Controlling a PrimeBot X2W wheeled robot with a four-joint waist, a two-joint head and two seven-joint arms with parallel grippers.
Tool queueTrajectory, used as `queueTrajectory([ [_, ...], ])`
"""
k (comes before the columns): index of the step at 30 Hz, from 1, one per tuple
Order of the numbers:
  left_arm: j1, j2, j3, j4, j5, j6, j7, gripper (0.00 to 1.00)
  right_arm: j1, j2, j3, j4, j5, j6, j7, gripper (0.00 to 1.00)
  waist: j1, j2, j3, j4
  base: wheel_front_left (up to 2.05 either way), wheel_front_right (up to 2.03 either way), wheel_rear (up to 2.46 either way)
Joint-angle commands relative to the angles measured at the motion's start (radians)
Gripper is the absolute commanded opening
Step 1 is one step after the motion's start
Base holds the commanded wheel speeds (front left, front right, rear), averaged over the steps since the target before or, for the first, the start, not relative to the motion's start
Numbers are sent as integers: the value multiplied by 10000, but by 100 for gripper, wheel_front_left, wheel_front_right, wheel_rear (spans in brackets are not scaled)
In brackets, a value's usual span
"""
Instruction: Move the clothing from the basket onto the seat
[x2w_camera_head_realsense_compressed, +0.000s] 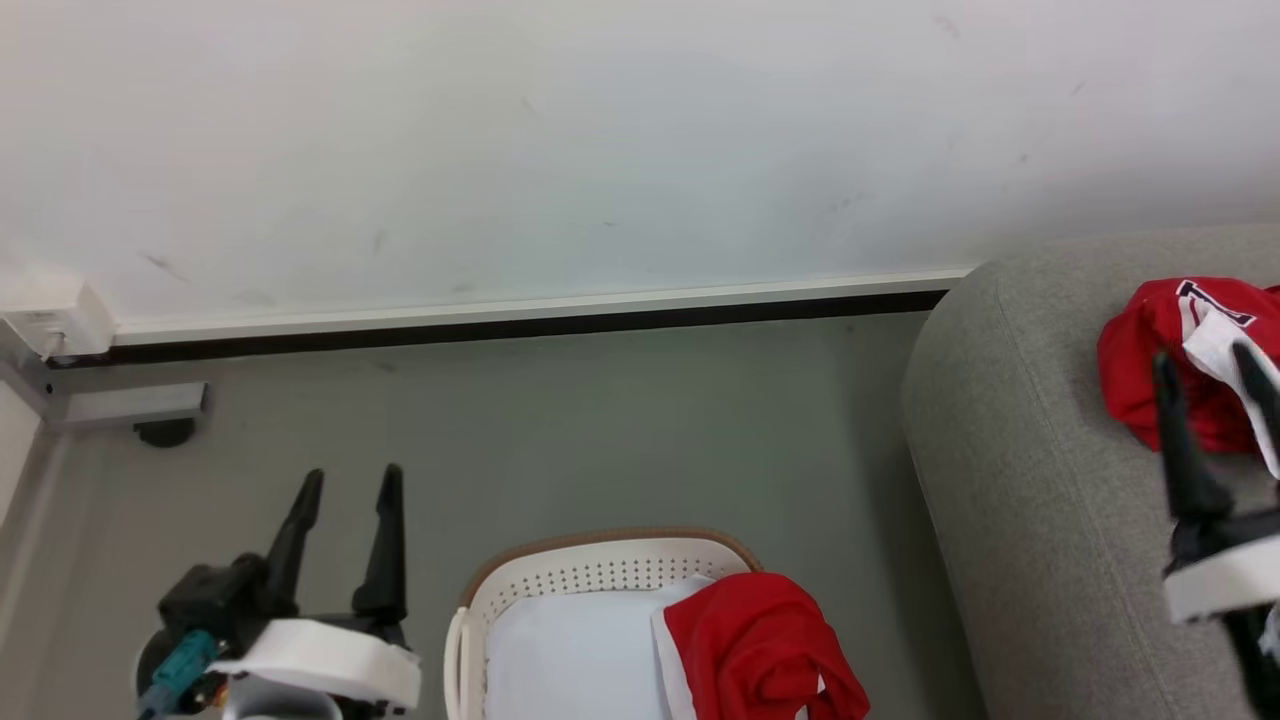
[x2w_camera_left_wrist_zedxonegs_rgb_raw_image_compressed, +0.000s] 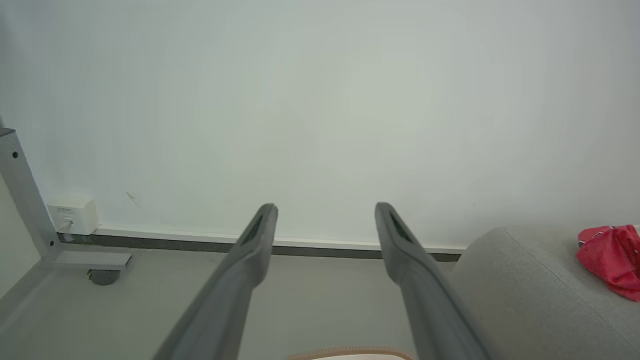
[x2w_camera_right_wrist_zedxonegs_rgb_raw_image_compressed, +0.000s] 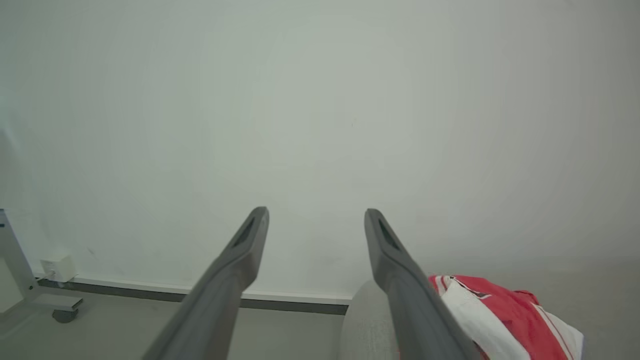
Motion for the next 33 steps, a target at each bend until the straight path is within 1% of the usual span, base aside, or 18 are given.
queueTrajectory([
  [1, 285, 10, 267, -115, 568, 7, -4, 100, 932, 600, -714, -483, -844, -25, -27, 100, 2, 0, -24, 45, 0, 0, 0],
  [3, 509, -144, 500, -216, 999, -35, -4, 100, 1709, 1214, -1391, -1040, -1914, -24, -29, 100, 2, 0, -85, 100, 0, 0, 0],
  [4, 509, -144, 500, -216, 999, -35, -4, 100, 1709, 1214, -1391, -1040, -1914, -24, -29, 100, 2, 0, -85, 100, 0, 0, 0],
  [5, 654, -266, 644, -230, 1155, -65, -4, 100, 2057, 1547, -1697, -1266, -2338, -24, -30, 100, 2, 0, -100, 121, 0, 0, 0],
  [6, 753, -372, 777, -259, 1327, -101, -4, 100, 2420, 2024, -2031, -1447, -2522, -24, -29, 100, 2, 0, -110, 133, 0, 0, 0],
  [7, 819, -504, 920, -305, 1482, -169, -4, 100, 2731, 2319, -2230, -1614, -2843, -24, -27, 100, 2, 0, -115, 147, 0, 0, 0],
  [11, 1212, -995, 1399, -336, 1867, -537, -4, 100, 3315, 2983, -2276, -1981, -3725, -24, -30, 100, 2, 0, -103, 104, 0, 0, 0],
  [13, 1314, -1160, 1652, -292, 2084, -721, -4, 100, 3392, 3197, -2246, -2059, -3875, -24, -31, 100, 2, 0, -90, 73, 0, 0, 0],
  [16, 1452, -1406, 1932, -139, 2291, -942, -4, 100, 3343, 3318, -2050, -1990, -4070, -24, -30, 100, 2, 0, -59, 33, 0, 0, 0],
  [21, 1390, -1639, 2246, 17, 2607, -1211, -4, 100, 3088, 3429, -1823, -1873, -4062, -24, -30, 100, 2, 0, -17, 2, 0, 0, 0],
  [28, 1202, -1757, 2482, 103, 2790, -1425, -5, 100, 3002, 3416, -1694, -1835, -3988, -24, -30, 100, 2, 0, 34, 15, 0, 0, 0],
  [33, 1158, -1782, 2579, 176, 2889, -1479, -5, 100, 2956, 3409, -1643, -1807, -3950, -24, -31, 100, 2, 0, 74, 18, 0, 0, 0],
])
